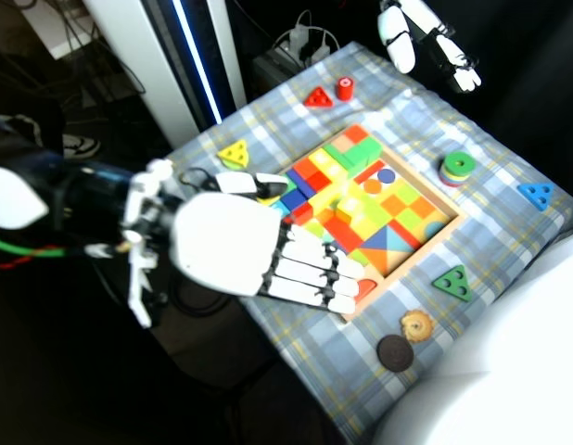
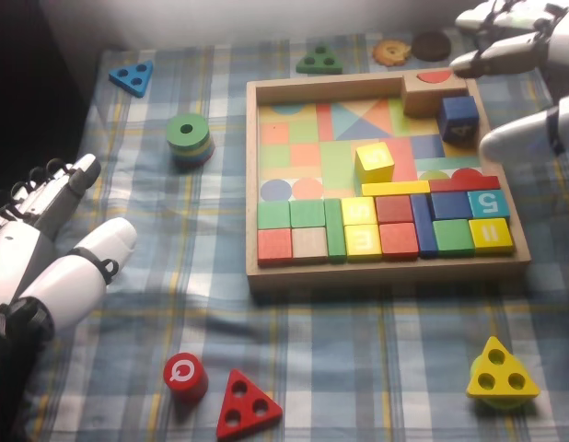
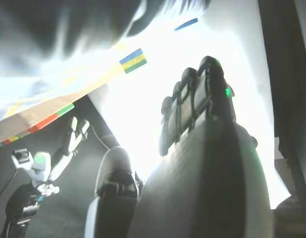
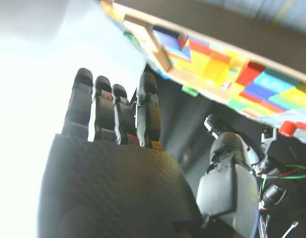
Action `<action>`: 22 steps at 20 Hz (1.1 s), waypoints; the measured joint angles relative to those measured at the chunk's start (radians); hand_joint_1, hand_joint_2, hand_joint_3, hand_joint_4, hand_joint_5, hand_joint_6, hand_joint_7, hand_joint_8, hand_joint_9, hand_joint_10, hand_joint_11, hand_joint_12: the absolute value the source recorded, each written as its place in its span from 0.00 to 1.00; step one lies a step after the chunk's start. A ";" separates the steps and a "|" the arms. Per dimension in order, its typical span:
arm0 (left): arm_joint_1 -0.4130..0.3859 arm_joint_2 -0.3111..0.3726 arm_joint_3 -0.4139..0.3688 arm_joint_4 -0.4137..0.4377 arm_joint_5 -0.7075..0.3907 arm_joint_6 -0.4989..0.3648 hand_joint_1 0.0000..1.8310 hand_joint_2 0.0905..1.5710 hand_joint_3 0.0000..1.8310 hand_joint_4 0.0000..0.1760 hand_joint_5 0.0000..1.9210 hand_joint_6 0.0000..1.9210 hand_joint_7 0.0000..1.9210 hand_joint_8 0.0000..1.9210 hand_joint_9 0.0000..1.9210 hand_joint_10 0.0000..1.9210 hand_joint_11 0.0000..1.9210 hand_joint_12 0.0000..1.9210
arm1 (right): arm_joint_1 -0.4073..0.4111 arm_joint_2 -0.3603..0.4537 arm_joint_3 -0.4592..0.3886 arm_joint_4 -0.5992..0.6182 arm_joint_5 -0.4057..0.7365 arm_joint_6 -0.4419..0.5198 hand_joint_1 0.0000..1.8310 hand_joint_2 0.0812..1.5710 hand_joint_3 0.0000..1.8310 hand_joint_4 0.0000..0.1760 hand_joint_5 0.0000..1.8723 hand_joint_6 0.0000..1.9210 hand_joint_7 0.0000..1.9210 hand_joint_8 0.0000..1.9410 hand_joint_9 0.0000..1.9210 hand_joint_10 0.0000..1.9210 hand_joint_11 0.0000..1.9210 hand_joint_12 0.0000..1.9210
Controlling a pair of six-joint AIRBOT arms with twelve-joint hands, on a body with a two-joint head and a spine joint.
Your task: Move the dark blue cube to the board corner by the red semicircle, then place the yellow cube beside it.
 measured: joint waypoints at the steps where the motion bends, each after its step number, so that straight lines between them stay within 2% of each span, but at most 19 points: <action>1: 0.000 0.000 0.000 -0.003 0.001 0.000 0.00 0.87 0.00 0.23 0.09 0.00 0.08 0.00 0.05 0.00 0.00 0.00 | 0.000 -0.001 -0.014 -0.004 0.021 0.000 0.00 0.61 0.01 0.00 0.18 0.00 0.00 0.00 0.00 0.00 0.00 0.00; 2: 0.000 0.000 0.000 -0.003 0.000 0.000 0.00 0.86 0.00 0.27 0.09 0.00 0.08 0.00 0.05 0.00 0.00 0.00 | 0.000 -0.003 -0.024 -0.008 0.040 0.000 0.00 0.61 0.01 0.00 0.19 0.00 0.01 0.00 0.00 0.00 0.00 0.00; 6: 0.000 0.000 0.000 -0.003 0.000 0.000 0.00 0.86 0.00 0.25 0.09 0.00 0.07 0.00 0.05 0.00 0.00 0.00 | 0.000 -0.007 -0.048 -0.058 0.084 0.000 0.00 0.58 0.00 0.00 0.20 0.01 0.03 0.01 0.00 0.00 0.00 0.00; 7: 0.000 0.000 0.000 -0.002 0.000 0.000 0.00 0.87 0.00 0.20 0.09 0.00 0.07 0.00 0.05 0.00 0.00 0.00 | 0.000 -0.008 -0.048 -0.065 0.085 0.000 0.00 0.54 0.00 0.33 0.18 0.00 0.01 0.00 0.00 0.00 0.00 0.00; 8: 0.000 0.000 0.000 -0.002 0.000 0.000 0.00 0.87 0.00 0.20 0.09 0.00 0.07 0.00 0.05 0.00 0.00 0.00 | 0.000 -0.011 -0.045 -0.065 0.084 0.000 0.00 0.54 0.00 0.33 0.18 0.00 0.01 0.00 0.00 0.00 0.00 0.00; 9: 0.000 0.000 0.000 -0.003 0.000 0.000 0.00 0.87 0.00 0.18 0.09 0.00 0.07 0.00 0.05 0.00 0.00 0.00 | 0.000 -0.026 -0.036 -0.070 0.082 0.000 0.00 0.51 0.00 0.51 0.18 0.00 0.01 0.00 0.00 0.00 0.00 0.00; 11: 0.000 0.000 0.000 0.000 0.001 0.000 0.00 0.87 0.00 0.17 0.08 0.00 0.07 0.00 0.05 0.00 0.00 0.00 | 0.000 -0.058 -0.032 -0.099 0.075 0.008 0.00 0.50 0.00 0.65 0.19 0.00 0.01 0.00 0.00 0.00 0.00 0.00; 12: 0.000 0.000 0.000 0.000 0.001 0.000 0.00 0.87 0.00 0.18 0.09 0.00 0.07 0.00 0.05 0.00 0.00 0.00 | 0.000 -0.075 -0.031 -0.108 0.077 0.013 0.00 0.52 0.00 0.38 0.19 0.00 0.00 0.00 0.00 0.00 0.00 0.00; 13: 0.000 0.000 0.000 0.000 0.001 0.000 0.00 0.88 0.00 0.13 0.09 0.00 0.07 0.00 0.05 0.00 0.00 0.00 | -0.006 -0.092 -0.029 -0.109 0.086 0.024 0.00 0.54 0.00 0.09 0.19 0.00 0.00 0.00 0.00 0.00 0.00 0.00; 14: 0.000 0.000 0.000 -0.001 0.001 0.000 0.00 0.88 0.00 0.11 0.09 0.00 0.08 0.00 0.05 0.00 0.00 0.00 | -0.008 -0.103 -0.021 -0.117 0.091 0.028 0.00 0.55 0.00 0.03 0.18 0.00 0.00 0.00 0.00 0.00 0.00 0.00; 15: 0.000 0.000 0.000 -0.005 0.001 0.000 0.00 0.88 0.00 0.14 0.09 0.00 0.07 0.00 0.05 0.00 0.00 0.00 | -0.011 -0.109 -0.018 -0.116 0.092 0.029 0.00 0.53 0.00 0.24 0.16 0.00 0.00 0.00 0.00 0.00 0.00 0.00; 16: 0.000 0.000 0.000 -0.007 0.001 0.000 0.00 0.87 0.00 0.14 0.08 0.00 0.07 0.00 0.05 0.00 0.00 0.00 | -0.014 -0.113 -0.009 -0.113 0.090 0.030 0.00 0.51 0.00 0.39 0.16 0.00 0.00 0.00 0.00 0.00 0.00 0.00; 18: 0.000 0.000 0.000 -0.007 0.001 0.000 0.00 0.88 0.00 0.14 0.08 0.00 0.07 0.00 0.05 0.00 0.00 0.00 | -0.015 -0.122 0.002 -0.117 0.082 0.030 0.00 0.51 0.00 0.50 0.18 0.01 0.00 0.00 0.00 0.00 0.00 0.00; 19: 0.000 0.000 0.000 0.000 0.001 0.000 0.00 0.88 0.00 0.11 0.08 0.00 0.08 0.00 0.06 0.00 0.00 0.00 | -0.020 -0.129 0.008 -0.114 0.083 0.030 0.00 0.49 0.00 0.56 0.17 0.00 0.00 0.00 0.00 0.00 0.00 0.00; 20: 0.000 0.000 0.000 0.005 0.001 0.000 0.00 0.87 0.00 0.13 0.08 0.00 0.07 0.00 0.05 0.00 0.00 0.00 | -0.023 -0.136 0.016 -0.122 0.082 0.031 0.00 0.50 0.00 0.54 0.17 0.00 0.00 0.00 0.00 0.00 0.00 0.00; 21: 0.000 0.000 0.000 0.005 0.003 0.000 0.00 0.87 0.00 0.14 0.08 0.00 0.08 0.00 0.05 0.00 0.00 0.00 | -0.032 -0.142 0.022 -0.120 0.081 0.031 0.00 0.50 0.00 0.47 0.19 0.01 0.00 0.00 0.00 0.00 0.00 0.00; 22: 0.000 0.000 0.000 0.001 0.003 0.000 0.00 0.88 0.00 0.14 0.08 0.00 0.07 0.00 0.05 0.00 0.00 0.00 | -0.039 -0.148 0.027 -0.122 0.075 0.031 0.00 0.49 0.00 0.48 0.19 0.01 0.00 0.00 0.00 0.00 0.00 0.00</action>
